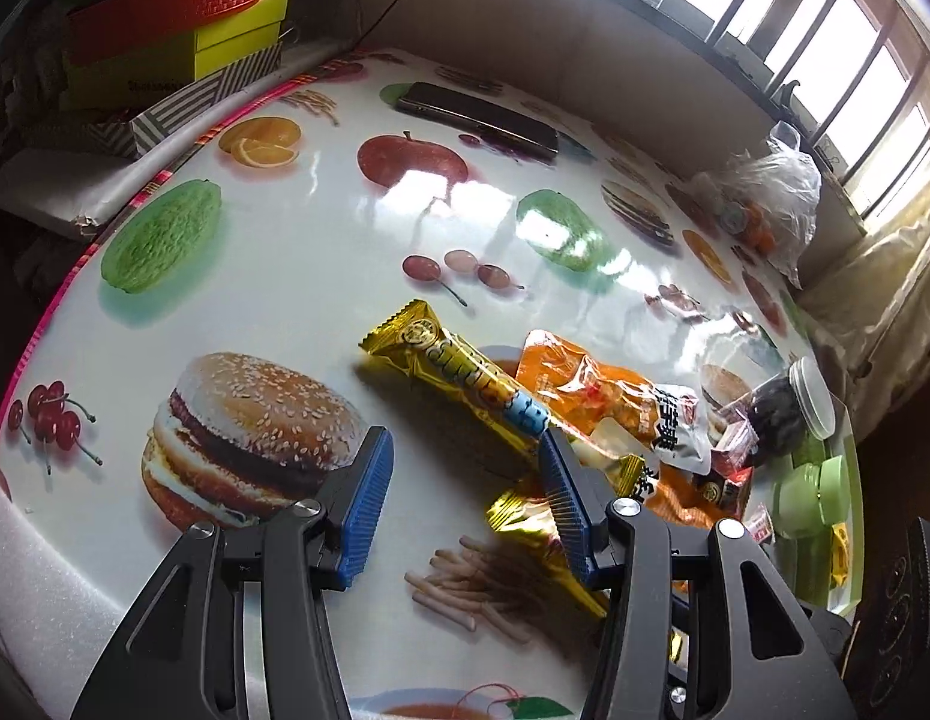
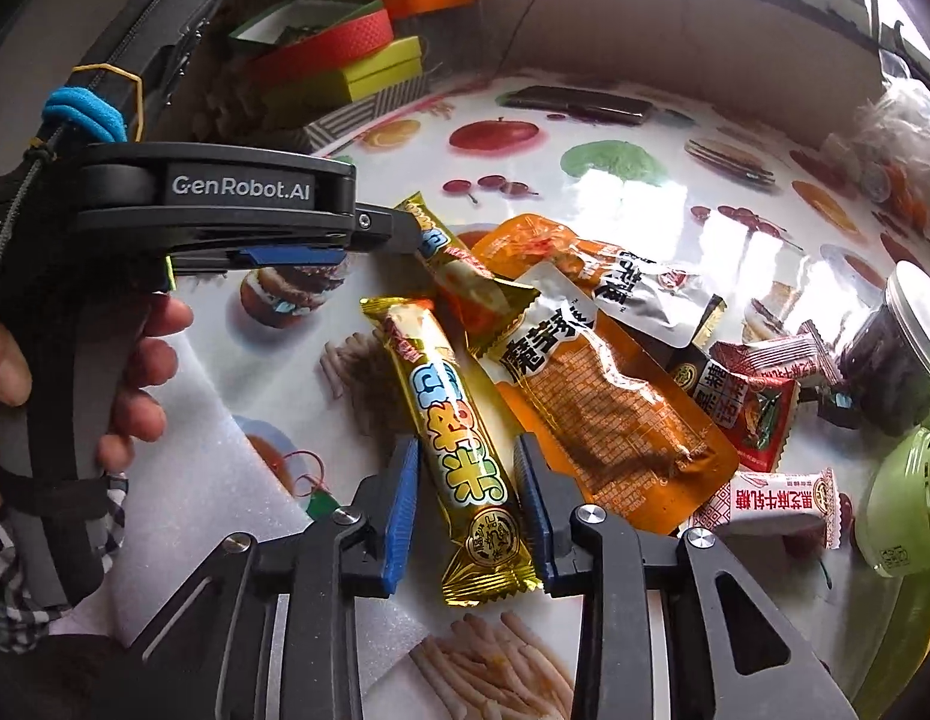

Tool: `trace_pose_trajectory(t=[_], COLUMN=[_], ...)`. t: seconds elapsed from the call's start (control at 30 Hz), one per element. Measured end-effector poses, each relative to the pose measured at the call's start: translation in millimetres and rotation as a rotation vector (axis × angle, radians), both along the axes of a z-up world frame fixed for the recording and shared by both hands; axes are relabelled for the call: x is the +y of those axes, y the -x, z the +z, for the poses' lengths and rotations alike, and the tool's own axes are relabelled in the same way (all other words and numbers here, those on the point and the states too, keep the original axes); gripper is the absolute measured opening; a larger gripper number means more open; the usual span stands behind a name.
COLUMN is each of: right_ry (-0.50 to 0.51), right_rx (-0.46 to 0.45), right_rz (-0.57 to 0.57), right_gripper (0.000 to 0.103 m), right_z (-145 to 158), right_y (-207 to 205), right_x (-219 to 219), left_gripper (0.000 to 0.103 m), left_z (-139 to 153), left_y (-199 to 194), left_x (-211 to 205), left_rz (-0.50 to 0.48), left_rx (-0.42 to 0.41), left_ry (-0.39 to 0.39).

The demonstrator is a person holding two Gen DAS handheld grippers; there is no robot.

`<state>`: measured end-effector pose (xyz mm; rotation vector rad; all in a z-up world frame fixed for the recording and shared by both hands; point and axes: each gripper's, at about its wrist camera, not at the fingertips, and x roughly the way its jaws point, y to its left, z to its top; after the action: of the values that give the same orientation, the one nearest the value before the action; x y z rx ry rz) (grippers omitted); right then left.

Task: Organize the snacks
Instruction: 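Move the right gripper back to the pile and grasp a long yellow wafer bar, then lift the wafer bar with the right gripper and carry it into the green box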

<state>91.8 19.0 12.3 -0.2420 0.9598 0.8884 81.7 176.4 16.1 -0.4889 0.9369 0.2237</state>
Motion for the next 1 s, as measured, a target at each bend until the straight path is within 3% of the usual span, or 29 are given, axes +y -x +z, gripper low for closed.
trace_pose_trajectory(t=[0.43,0.7,1.0], right_ry=[-0.056,-0.085,-0.098], right_rx=[-0.008,0.007,0.020], right_rz=[-0.094,-0.160,-0.193], right_gripper=[0.023,0.023,0.023], right_z=[14,15,14], right_y=[5,6,5], right_x=[-35,-53,-63], left_gripper=[0.051,0.051,0.051], left_z=[1,-9,-11], left_y=[-20,-35,-32], left_x=[0,-5,-11], left_rz=[0.037,0.063,0.052], left_rx=[-0.008,0.029,0.080], left_ry=[0.047,0.060,-0.038])
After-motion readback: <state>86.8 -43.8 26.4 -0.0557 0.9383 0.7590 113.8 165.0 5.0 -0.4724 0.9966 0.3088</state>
